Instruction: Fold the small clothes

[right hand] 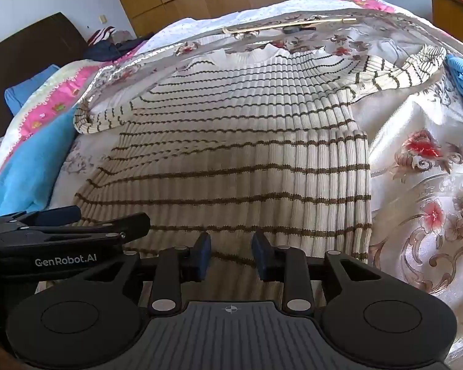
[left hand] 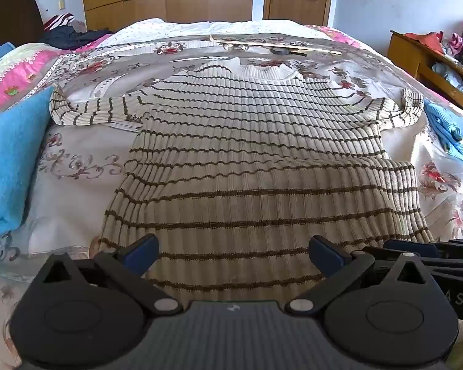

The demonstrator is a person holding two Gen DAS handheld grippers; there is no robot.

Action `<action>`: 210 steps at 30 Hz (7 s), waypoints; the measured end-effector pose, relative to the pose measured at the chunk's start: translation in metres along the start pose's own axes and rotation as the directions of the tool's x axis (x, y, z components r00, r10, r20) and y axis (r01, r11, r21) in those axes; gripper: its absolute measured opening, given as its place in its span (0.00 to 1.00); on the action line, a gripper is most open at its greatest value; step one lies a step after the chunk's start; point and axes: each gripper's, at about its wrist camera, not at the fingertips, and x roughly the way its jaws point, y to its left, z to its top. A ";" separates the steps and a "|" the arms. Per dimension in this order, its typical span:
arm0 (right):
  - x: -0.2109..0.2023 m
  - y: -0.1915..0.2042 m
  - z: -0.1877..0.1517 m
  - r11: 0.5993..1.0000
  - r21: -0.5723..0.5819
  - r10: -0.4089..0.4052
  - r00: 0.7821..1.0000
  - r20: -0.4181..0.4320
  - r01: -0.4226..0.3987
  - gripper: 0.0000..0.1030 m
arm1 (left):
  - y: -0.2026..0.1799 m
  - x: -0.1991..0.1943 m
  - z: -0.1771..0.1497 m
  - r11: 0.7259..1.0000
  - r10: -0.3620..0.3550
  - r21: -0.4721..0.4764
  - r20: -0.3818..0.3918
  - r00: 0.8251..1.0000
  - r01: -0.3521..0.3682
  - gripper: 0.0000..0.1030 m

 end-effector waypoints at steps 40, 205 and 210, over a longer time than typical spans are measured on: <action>0.006 0.000 -0.004 1.000 0.000 -0.008 1.000 -0.019 0.008 0.30 | 0.000 0.008 -0.003 1.000 -0.005 -0.006 -0.047 0.999 0.004 1.00; 0.212 0.121 0.194 0.793 -0.607 0.065 0.998 -0.010 -0.058 0.09 | 0.104 0.053 0.071 0.963 0.038 -0.269 0.232 0.972 0.027 1.00; 0.194 0.132 0.179 0.776 -0.617 0.154 0.988 -0.017 -0.131 0.09 | 0.109 0.050 0.070 0.955 0.040 -0.296 0.243 0.969 0.035 1.00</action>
